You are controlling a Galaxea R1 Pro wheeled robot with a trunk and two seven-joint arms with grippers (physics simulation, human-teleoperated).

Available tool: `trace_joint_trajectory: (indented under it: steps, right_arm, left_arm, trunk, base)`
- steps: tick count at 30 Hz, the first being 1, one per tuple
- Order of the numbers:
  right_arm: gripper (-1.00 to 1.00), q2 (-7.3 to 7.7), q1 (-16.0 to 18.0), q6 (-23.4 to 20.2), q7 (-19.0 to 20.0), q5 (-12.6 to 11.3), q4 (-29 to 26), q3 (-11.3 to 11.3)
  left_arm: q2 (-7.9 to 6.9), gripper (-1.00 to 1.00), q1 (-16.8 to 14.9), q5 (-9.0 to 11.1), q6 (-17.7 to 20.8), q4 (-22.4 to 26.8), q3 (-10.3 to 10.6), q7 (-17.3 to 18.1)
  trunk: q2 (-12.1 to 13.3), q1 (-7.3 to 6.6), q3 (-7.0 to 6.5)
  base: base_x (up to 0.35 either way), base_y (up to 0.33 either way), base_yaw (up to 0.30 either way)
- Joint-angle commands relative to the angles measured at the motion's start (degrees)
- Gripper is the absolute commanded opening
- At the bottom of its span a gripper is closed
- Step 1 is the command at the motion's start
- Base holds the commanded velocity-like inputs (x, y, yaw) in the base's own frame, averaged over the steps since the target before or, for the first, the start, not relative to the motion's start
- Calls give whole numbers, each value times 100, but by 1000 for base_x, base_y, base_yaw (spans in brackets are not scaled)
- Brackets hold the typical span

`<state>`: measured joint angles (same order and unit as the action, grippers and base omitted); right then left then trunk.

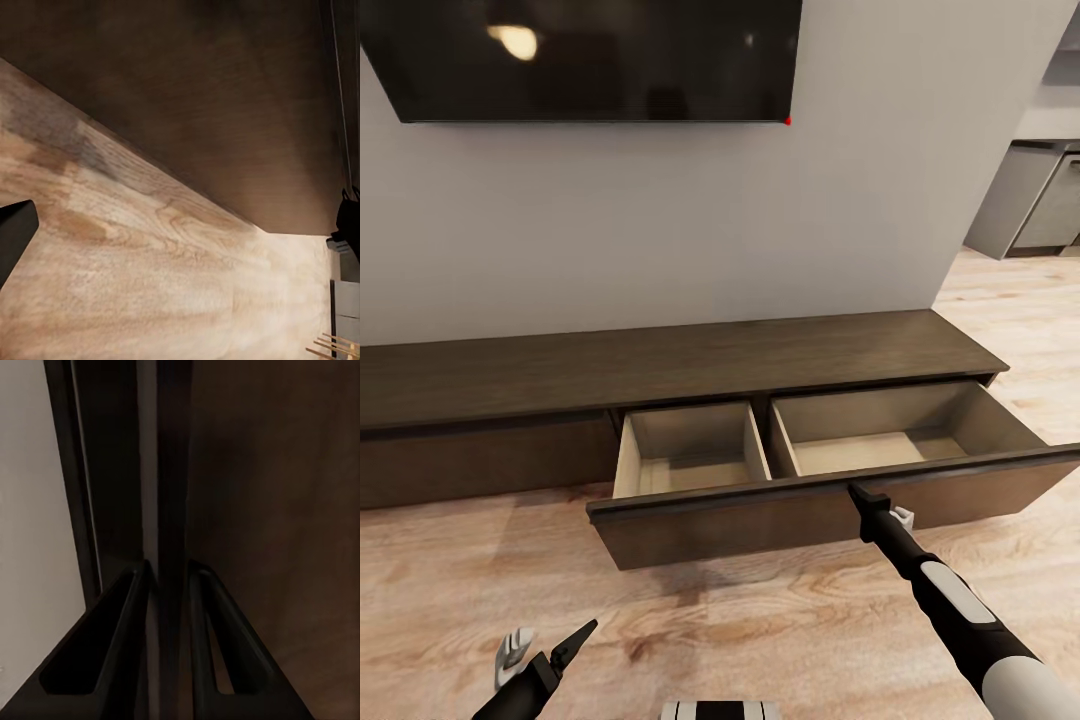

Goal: Place each of the two pumpkins and all three candles from the living room inside a cabinet in the living room (use any cabinet), then make sure every cabinet is closed, and position the cauldron so it is next to a table in the living room.

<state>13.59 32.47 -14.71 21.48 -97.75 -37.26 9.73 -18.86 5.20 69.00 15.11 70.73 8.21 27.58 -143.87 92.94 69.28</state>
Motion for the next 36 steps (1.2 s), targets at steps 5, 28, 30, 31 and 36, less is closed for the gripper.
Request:
trace_joint_trajectory:
  steps: [5,28,30,31,36]
  right_arm:
    - [-100,3,4,-42,11,-42,-31,488]
    - [100,3,4,-40,-13,-33,-9,488]
    - [100,3,5,-40,-13,-33,-9,487]
    - [100,3,5,-40,-13,-33,-9,487]
    - [100,3,5,-40,-12,-33,-8,486]
  left_arm:
    - [-3,100,-1,61,45,3,5,3]
    - [-3,100,-1,61,45,0,5,2]
    - [-3,100,-1,61,45,-3,5,2]
    - [-3,100,-1,61,45,-5,5,2]
    - [-3,100,-1,61,45,-95,-8,8]
  trunk:
    - [-2,-1,3]
    - [-2,-1,3]
    - [-2,-1,3]
    - [-2,-1,3]
    - [-2,-1,3]
  base:
    - [0,0,0]
    - [-2,0,0]
    - [-145,0,0]
    - [-202,0,0]
    - [-259,0,0]
